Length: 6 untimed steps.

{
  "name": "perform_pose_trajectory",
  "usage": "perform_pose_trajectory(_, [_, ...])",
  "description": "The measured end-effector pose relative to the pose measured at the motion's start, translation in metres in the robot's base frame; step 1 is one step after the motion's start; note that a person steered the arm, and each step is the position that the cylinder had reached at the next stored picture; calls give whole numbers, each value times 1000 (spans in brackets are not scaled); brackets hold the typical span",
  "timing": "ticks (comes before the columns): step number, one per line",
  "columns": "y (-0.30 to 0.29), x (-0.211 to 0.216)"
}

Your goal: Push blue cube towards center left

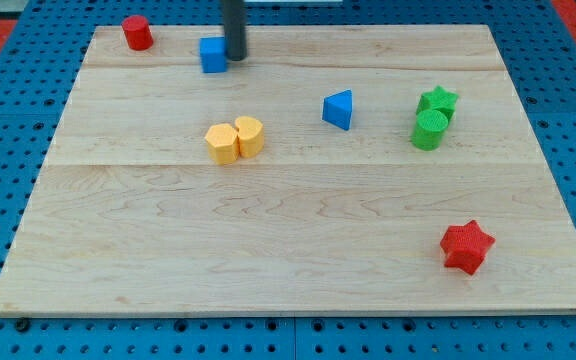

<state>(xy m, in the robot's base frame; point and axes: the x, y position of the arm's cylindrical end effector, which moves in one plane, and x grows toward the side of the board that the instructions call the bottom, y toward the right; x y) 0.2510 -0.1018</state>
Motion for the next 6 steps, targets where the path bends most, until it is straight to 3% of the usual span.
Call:
perform_pose_trajectory(3, [-34, -34])
perform_pose_trajectory(6, [-62, 91])
